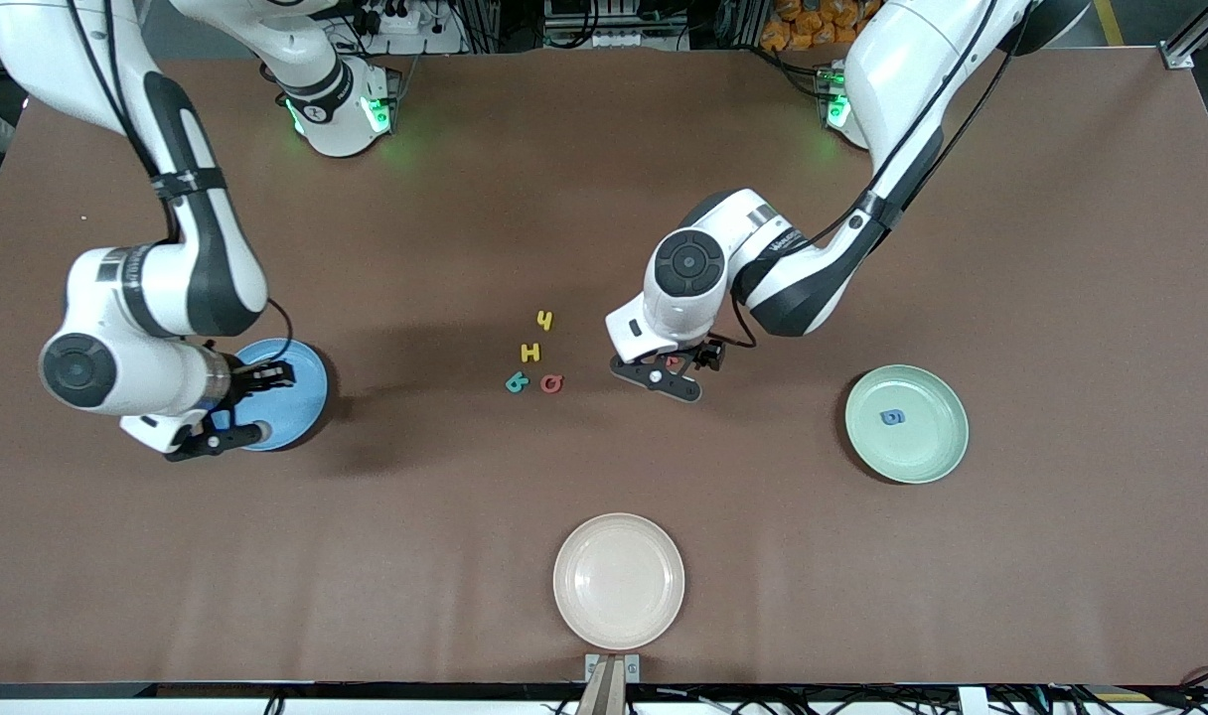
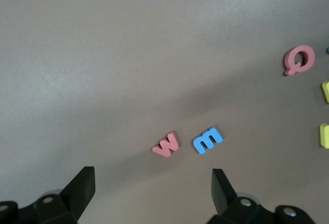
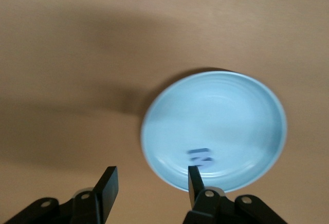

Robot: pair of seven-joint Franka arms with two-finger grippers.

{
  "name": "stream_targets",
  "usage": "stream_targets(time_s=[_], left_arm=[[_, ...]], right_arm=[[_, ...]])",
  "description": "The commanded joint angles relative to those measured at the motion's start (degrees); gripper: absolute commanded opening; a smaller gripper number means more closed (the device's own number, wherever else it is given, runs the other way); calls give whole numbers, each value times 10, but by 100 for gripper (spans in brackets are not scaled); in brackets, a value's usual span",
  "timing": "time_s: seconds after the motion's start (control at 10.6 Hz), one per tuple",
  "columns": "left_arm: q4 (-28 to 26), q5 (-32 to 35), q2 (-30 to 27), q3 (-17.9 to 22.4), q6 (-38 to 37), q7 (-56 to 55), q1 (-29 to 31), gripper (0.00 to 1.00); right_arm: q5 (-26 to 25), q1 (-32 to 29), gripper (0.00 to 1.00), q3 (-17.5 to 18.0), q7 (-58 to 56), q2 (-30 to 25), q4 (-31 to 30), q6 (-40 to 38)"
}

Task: Sort uppercase to blue plate, lowercase to green plate
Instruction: 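Move the right gripper back to letters while the left gripper reaches the E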

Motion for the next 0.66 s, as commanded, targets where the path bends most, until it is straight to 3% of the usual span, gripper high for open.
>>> stream_targets(time_s=[0.0,0.09,0.19,0.28,0.56], left_arm=[[-5,27,4,-4,7,70,7,100],[-5,35,7,-4,11,103,6,100],[-5,35,8,-4,12,142,8,100],[-4,35,8,-4,19,167,10,100],[-4,35,16,-4,45,186,10,100]], right_arm=[[4,-1,63,36,76,-9,1,-9],[3,1,64,40,89,-14,1,-9],[4,1,84,42,96,-18,1,-10],[4,1,92,45,112,-18,-2,-12],[4,4,96,78,172,-35,-5,-8]])
